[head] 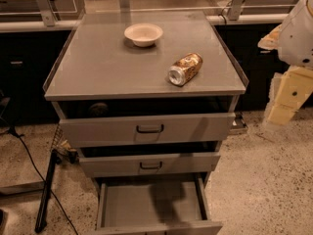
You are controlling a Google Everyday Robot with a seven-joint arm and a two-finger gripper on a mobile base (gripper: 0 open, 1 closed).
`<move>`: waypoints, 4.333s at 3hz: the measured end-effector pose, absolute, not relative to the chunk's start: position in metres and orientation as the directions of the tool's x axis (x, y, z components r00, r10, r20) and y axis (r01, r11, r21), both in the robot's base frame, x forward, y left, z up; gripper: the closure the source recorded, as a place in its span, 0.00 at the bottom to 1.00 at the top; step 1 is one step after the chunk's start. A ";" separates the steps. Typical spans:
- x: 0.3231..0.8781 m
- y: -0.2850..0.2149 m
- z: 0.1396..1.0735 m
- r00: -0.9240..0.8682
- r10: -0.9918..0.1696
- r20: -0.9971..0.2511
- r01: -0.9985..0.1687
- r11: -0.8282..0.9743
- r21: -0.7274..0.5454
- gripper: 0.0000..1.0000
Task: Close bottom drawer
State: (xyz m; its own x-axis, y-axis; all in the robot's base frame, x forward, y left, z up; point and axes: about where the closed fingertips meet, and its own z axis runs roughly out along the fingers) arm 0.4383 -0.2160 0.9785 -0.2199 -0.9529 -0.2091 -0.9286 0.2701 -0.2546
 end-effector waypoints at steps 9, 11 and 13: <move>0.292 -0.155 0.536 -0.301 -0.840 -0.452 -0.952 0.290 0.097 1.00; 0.298 -0.157 0.489 -0.239 -0.830 -0.504 -0.961 0.277 0.000 1.00; 0.306 -0.151 0.417 -0.227 -0.789 -0.570 -0.956 0.292 -0.023 1.00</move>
Offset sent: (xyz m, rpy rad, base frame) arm 0.0000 0.0000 0.0000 0.0000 0.0000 0.0000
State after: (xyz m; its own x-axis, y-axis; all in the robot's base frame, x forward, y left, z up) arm 0.3058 -0.1508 0.4167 -0.2274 -0.7893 -0.5703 -0.9562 0.2918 -0.0227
